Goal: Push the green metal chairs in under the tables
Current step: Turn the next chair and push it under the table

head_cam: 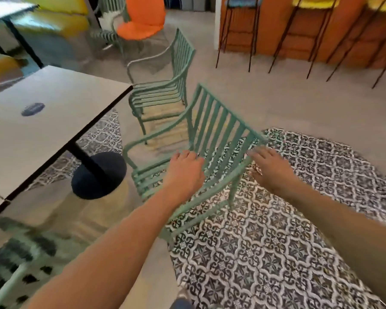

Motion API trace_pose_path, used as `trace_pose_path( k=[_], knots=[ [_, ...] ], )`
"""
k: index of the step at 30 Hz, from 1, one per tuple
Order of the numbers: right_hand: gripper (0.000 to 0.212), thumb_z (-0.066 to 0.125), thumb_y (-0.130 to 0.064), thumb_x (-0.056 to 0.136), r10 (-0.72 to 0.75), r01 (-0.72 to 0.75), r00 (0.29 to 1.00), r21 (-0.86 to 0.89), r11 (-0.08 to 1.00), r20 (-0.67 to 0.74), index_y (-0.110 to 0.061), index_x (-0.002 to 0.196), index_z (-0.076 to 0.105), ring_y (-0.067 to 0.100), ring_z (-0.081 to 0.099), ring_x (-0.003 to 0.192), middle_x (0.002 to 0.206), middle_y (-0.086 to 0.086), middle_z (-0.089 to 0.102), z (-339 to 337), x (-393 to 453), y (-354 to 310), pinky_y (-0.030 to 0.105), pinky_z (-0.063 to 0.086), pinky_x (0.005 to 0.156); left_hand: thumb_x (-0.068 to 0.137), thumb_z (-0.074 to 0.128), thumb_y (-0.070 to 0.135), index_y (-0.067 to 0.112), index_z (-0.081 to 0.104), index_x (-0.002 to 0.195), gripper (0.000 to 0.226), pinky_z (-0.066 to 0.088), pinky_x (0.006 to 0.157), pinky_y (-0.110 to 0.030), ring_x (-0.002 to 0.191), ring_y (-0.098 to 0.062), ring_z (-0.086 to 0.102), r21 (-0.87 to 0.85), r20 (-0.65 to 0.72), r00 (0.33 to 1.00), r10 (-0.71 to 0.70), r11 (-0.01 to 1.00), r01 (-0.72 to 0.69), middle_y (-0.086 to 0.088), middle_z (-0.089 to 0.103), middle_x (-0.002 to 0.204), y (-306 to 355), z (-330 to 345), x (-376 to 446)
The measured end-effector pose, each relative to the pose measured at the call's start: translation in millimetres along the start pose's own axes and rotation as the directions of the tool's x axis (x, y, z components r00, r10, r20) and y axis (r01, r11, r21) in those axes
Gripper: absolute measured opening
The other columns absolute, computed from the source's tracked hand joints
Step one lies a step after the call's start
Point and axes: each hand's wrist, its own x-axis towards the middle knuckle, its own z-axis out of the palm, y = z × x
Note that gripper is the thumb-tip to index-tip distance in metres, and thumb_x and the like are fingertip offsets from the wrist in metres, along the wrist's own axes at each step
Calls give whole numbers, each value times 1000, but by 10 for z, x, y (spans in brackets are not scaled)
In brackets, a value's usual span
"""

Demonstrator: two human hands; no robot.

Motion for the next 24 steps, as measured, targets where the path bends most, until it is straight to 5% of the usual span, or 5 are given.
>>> trace_pose_path(
  k=[13, 24],
  knots=[
    [63, 48, -14, 95, -46, 45, 999, -71, 996, -8, -27, 151, 24, 23, 12, 148, 160, 3, 19, -225, 1341, 1257, 38, 4, 119, 98, 40, 37, 16, 45, 140, 47, 18, 117, -50, 138, -27, 34, 13, 64, 998, 31, 999, -32, -7, 44, 146, 559, 105, 2395],
    [69, 46, -12, 96, -192, 193, 981, -29, 981, 33, -30, 153, 12, 20, 9, 148, 161, 1, 13, -314, 2478, 2250, 31, -7, 111, 98, 35, 44, 18, 46, 137, 49, 19, 116, -52, 133, -29, 40, 54, 173, 967, -185, 983, 178, -7, 50, 140, 780, 206, 3629]
  ],
)
